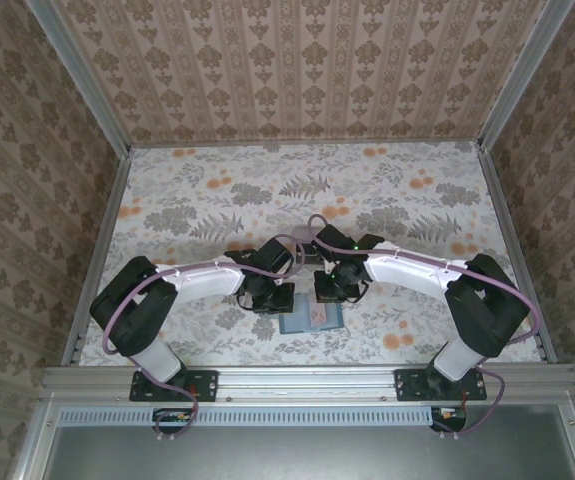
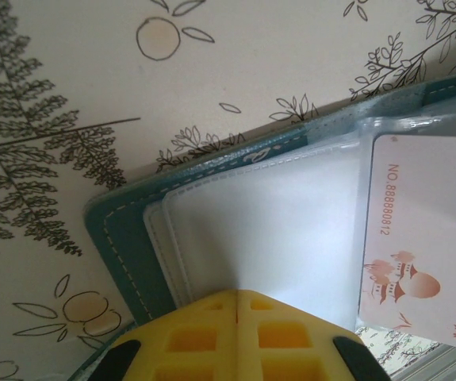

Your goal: Take the credit cards out of the card holder

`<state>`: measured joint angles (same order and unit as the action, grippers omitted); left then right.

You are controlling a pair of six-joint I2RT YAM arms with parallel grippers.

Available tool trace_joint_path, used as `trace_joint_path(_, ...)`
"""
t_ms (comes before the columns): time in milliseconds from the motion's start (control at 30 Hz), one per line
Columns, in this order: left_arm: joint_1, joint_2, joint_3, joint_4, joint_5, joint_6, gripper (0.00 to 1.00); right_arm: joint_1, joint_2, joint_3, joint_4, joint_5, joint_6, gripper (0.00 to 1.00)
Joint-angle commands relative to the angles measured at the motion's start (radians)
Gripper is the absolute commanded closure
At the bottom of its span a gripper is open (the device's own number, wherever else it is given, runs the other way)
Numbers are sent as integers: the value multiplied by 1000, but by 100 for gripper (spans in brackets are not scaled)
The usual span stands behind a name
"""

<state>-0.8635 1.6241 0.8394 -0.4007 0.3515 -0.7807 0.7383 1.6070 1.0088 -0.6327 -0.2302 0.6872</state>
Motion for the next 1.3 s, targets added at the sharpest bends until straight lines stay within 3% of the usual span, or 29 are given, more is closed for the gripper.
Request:
trace_joint_path(0,-3,5,-13,-55,-37,25,93,17,-6,32,-67,53,-3,90)
trace_joint_path(533,-2,2,-19,-47,-32,24,93,50,-4,10,21,-39,61,82)
trace_joint_path(1267,12,-65,72,-128,-74,46,88,44,-114,5,-36,12,65,91)
